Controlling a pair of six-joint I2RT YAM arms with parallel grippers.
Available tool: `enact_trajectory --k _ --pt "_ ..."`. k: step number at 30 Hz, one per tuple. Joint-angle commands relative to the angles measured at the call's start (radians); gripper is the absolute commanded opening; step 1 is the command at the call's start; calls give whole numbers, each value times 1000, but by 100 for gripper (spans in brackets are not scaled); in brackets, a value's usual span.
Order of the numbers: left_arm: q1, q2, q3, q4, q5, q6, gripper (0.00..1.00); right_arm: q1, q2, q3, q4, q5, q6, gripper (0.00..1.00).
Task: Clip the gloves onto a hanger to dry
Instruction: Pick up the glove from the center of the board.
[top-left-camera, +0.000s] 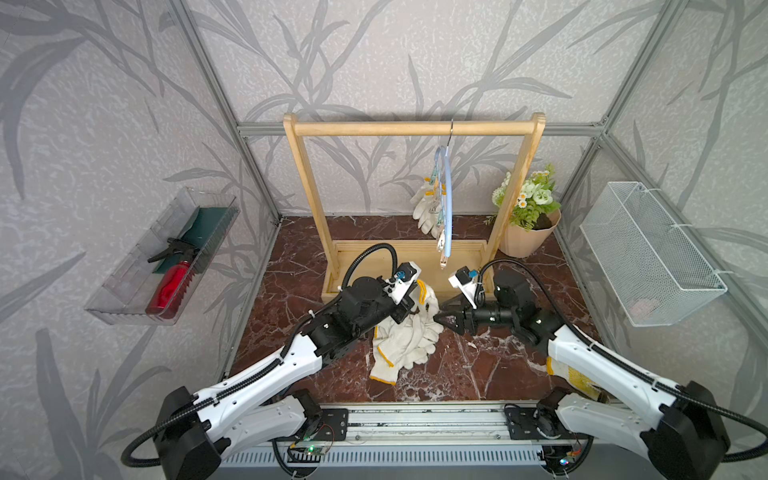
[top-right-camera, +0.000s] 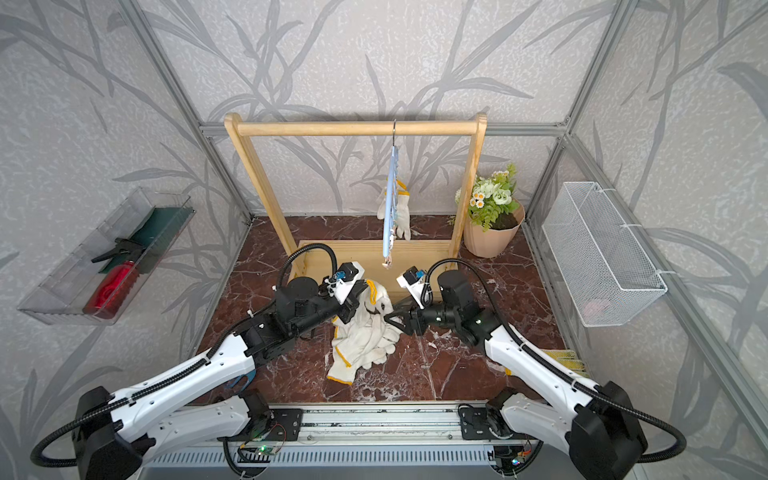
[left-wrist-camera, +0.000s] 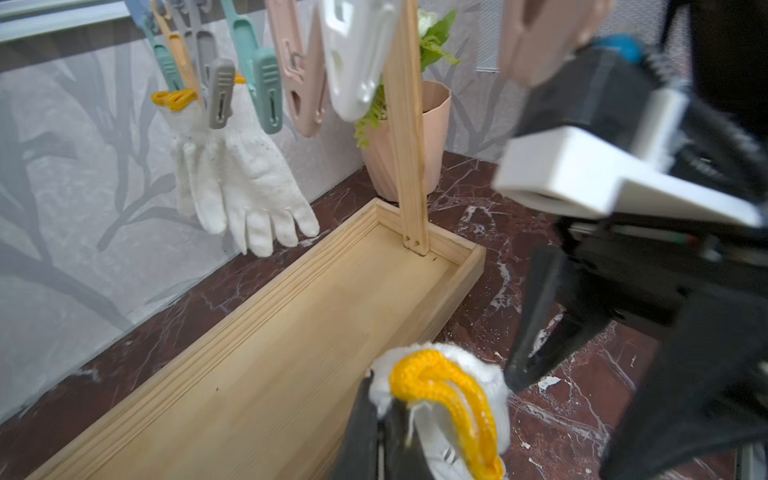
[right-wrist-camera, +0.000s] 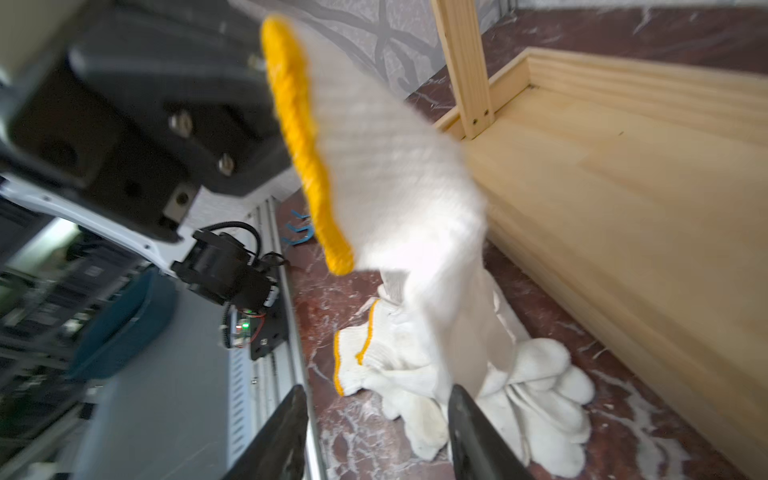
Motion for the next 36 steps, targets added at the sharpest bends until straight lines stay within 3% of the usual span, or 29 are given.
enact_trajectory --k 1,6,9,29,32,36 --pt "5 20 70 -101 -59 -96 0 86 -37 -44 22 320 -163 56" --pt "7 38 127 -192 -18 -135 0 166 -61 -66 121 562 -259 57" --pt "9 45 153 -245 4 -148 0 184 -62 -68 175 624 -311 57" --pt "22 86 204 -300 143 -206 0 243 49 -42 399 585 -363 58" --pt "25 86 202 -299 160 -211 0 243 42 -52 436 606 -356 54" --pt "28 81 192 -298 182 -218 0 240 19 -67 462 656 -349 40"
